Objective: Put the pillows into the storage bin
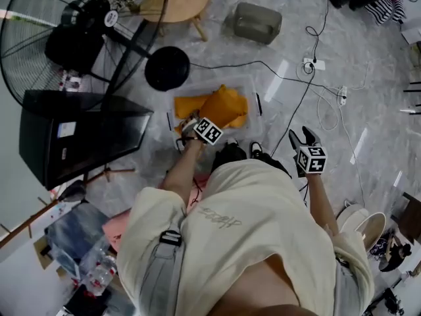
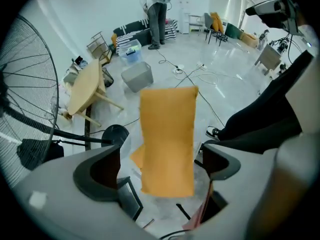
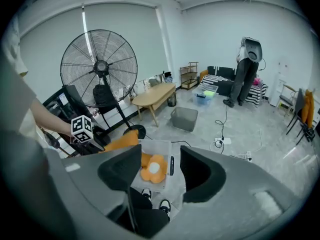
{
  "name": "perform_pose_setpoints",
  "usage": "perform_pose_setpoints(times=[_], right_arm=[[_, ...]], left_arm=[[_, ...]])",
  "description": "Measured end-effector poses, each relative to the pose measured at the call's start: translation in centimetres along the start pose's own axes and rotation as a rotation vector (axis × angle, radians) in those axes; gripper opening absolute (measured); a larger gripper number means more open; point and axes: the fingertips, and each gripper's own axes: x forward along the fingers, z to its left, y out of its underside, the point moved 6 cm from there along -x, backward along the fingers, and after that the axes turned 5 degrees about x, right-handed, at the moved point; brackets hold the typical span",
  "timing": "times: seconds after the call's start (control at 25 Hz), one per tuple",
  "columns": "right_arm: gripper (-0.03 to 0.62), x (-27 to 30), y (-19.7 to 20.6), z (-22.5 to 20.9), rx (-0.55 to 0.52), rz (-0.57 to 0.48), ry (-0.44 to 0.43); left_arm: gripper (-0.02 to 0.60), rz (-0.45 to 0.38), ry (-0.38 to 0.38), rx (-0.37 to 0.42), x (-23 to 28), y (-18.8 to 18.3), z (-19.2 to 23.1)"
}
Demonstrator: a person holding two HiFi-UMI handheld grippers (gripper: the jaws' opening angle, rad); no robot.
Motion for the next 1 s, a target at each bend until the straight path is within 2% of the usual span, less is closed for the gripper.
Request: perform_pose_setpoints(times=[0.12,0.28,0.4,0.52,0.6,0.68,0.76,0.92,0.96,1.0], right_arm=[[0.240,0.7,-0.6,1.0,-0.017,0.002,-0.013],[0.243,1.4,-1.3,2.0,-0.058,0.009,-0.036],[0.242,1.9,-2.2,2.7,-0.088,0.006,-0.069],[0.242,2.7,-2.7,2.8,-0.120,0.011,-0.106],[0.244,3.3,-3.0,2.7,-0.137,0.010,-0.134],[0.242,3.9,-3.6,2.7,-0.153,0.003,-0.163],[0.242,4.1,-4.4,2.5,-0.170,-0.006,-0.189],[0.242,4.8,-6.9,2.1,-0.192,-0.030,-0.236],[0.242,4.8,-7.5,2.1,-0.198,-0.034,-0.248],[0.243,4.5,-8.0,2.1,-0.209,-0.040,-0.260]], left_arm=[[0.539,-0.014,-0.002,-0.030,0.1,0.0,0.8],[0.543,0.000,0.033,-0.064,0.3,1.0,0.6],[0.540,0.015,0.058,-0.124,0.0,2.1,0.3],[0.520,-0.018,0.043,-0.266,-0.8,2.8,0.4],[0.494,-0.072,0.020,-0.398,-2.0,2.9,0.8],[0.465,-0.071,0.017,-0.552,-3.4,3.7,0.7],[0.452,-0.097,0.021,-0.668,-4.7,3.8,0.2],[0.378,-0.244,-0.017,-0.767,-8.1,1.2,1.2],[0.304,-0.298,-0.040,-0.775,-9.4,0.2,1.6],[0.199,-0.348,-0.067,-0.781,-10.8,-0.7,1.9]])
